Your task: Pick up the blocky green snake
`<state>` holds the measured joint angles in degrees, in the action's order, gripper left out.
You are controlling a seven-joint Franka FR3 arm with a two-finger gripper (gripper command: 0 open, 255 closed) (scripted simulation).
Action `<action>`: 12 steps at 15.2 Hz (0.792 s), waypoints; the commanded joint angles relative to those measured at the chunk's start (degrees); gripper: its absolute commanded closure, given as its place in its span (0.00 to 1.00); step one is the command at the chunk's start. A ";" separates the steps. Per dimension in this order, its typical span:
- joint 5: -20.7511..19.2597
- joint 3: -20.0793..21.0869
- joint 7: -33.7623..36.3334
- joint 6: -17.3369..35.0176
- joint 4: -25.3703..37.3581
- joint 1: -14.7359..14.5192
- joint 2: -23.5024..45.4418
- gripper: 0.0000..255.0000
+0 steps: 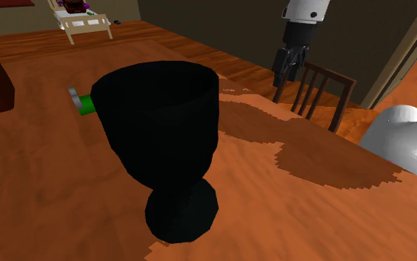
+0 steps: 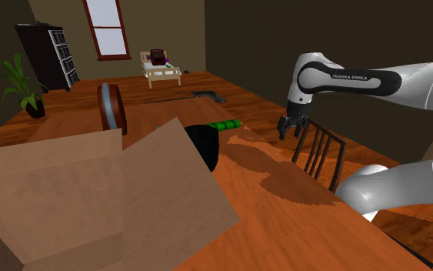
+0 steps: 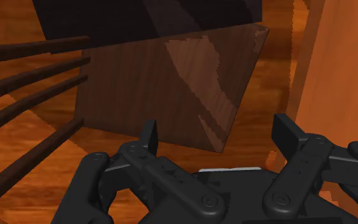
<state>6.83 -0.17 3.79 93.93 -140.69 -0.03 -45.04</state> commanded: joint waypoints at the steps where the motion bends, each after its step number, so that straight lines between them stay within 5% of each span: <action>1: 0.00 0.00 0.00 0.00 0.00 0.00 0.00 0.00; 12: -3.46 0.52 -18.83 6.85 19.58 -7.11 24.38 0.00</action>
<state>3.68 0.21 -13.20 100.45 -123.07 -6.55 -22.70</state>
